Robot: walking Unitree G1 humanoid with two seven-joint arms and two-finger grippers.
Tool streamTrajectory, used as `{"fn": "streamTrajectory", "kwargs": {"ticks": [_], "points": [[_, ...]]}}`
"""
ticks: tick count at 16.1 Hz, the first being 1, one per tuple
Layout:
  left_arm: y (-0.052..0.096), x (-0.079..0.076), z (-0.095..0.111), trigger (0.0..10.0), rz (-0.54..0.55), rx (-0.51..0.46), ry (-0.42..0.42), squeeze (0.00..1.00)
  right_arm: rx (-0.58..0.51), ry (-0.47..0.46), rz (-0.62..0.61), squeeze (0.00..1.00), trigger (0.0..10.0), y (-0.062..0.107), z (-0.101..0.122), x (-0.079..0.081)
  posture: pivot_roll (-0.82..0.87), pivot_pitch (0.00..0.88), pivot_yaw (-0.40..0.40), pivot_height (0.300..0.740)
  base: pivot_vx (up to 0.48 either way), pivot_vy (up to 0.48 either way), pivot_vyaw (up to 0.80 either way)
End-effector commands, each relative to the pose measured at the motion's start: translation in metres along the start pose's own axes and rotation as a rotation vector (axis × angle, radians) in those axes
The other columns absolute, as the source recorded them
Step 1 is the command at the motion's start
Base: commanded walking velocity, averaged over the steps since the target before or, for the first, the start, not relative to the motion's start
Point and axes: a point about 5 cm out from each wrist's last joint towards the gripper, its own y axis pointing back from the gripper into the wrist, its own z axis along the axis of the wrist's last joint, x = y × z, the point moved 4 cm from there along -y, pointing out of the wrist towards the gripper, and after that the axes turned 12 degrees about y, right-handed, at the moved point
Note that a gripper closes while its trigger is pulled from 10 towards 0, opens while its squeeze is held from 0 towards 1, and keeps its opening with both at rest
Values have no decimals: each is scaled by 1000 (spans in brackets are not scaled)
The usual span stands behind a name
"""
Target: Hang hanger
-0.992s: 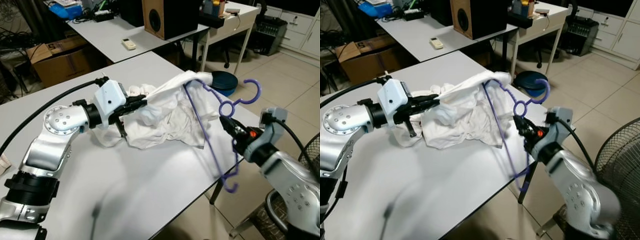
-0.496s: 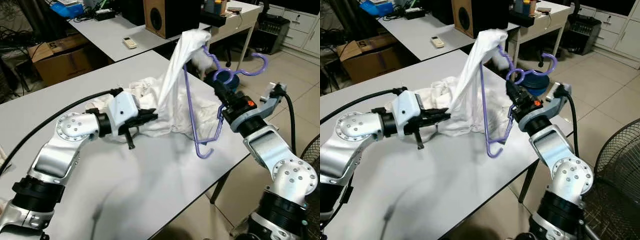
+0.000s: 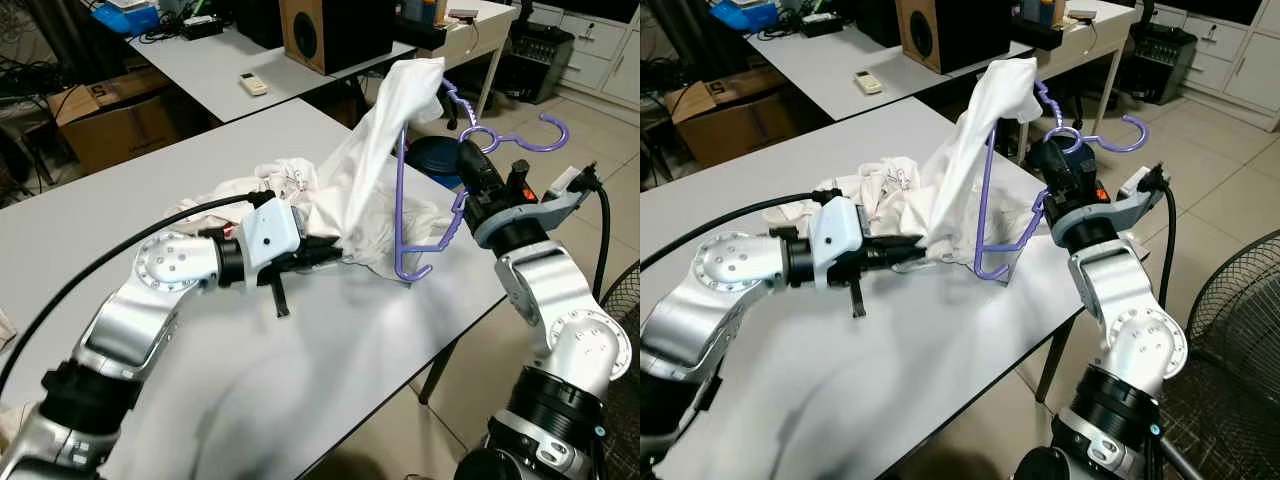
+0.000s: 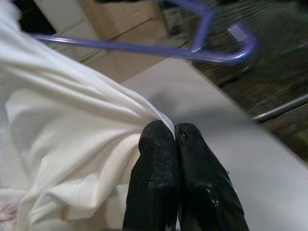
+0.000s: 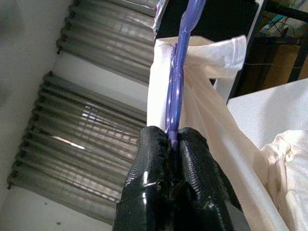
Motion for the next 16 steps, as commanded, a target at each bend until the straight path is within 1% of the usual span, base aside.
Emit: {"fn": "streamTrajectory", "kwargs": {"ticks": [1,2,3,4,5,6,8,9,10,11,12,14,16], "points": [[1,-10,-6,0,-70,38,29,0,-90,-77,34,0,10000,-12,9,16,-178,24,88,740,0,0,0],[1,-12,-8,0,-79,53,31,0,-98,-88,33,0,10000,-13,10,16,-178,24,88,740,0,0,0],[0,-19,-13,0,-113,75,37,0,-115,-97,23,0,10000,-17,11,15,-178,24,88,740,0,0,0],[-2,-23,-13,0,-132,73,45,0,-127,-103,11,0,10000,-19,12,13,-178,24,88,740,0,0,0],[-8,-26,-12,0,-140,74,40,0,-155,-154,-6,0,10000,-24,12,10,-172,20,88,740,0,0,0],[-12,-27,-12,0,-141,71,37,0,-158,-158,-16,0,10000,-28,10,9,-167,20,87,740,0,0,0],[-18,-29,-5,0,-154,31,60,0,-153,-144,-19,0,10000,-33,6,9,-165,23,85,740,0,0,0],[-22,-30,5,0,-160,-30,91,0,-138,-112,-26,0,10000,-38,1,9,-163,26,83,740,0,0,0],[-25,-30,12,0,-160,-70,111,0,-121,-84,-29,0,10000,-42,-5,10,-160,31,82,740,0,0,0],[-25,-28,18,0,-151,-101,128,0,-115,-81,-25,0,10000,-46,-8,11,-159,33,83,740,0,0,0],[-23,-28,18,0,-157,-99,130,0,-115,-80,-23,0,10000,-47,-9,13,-157,36,82,740,0,0,0],[-21,-35,14,0,-201,-74,142,0,-131,-96,-26,0,10000,-51,-7,13,-154,39,81,740,0,0,0],[-24,-38,18,0,-213,-95,150,0,-140,-93,-32,0,10000,-54,-6,12,-151,43,80,740,0,0,0]]}}
